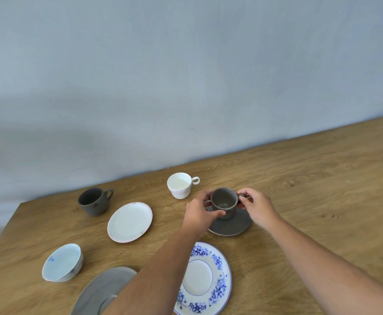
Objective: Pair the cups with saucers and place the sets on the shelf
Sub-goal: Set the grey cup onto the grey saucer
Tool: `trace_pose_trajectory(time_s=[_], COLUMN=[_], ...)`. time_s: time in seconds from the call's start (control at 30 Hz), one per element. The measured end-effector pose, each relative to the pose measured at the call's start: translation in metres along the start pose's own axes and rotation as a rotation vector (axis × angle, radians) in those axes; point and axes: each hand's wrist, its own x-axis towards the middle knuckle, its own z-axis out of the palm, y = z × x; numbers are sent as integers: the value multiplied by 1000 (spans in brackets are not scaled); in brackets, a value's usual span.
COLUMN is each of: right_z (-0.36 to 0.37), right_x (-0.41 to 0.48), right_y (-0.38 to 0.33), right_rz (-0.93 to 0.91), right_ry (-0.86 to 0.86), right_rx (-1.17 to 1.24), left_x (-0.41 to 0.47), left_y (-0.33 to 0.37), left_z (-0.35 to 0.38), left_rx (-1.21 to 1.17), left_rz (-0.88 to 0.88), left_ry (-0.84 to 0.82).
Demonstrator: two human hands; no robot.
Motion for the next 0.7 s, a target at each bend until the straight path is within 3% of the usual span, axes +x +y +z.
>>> trace_pose_trajectory(time_s=[0.37,0.5,0.7], right_z=[-3,-9,-13], right_x=[-1,-1,15], right_y=[-2,-4,-44], right_rz=[26,61,-74], right_ry=[-20,72,52], right_rx=[-12,-8,-106], left_x=[2,0,10], left_y=[1,3,9], left_z=[1,-4,-52], left_rx=[21,34,44], left_rz=[-14,-6,121], left_ry=[-33,-43,201])
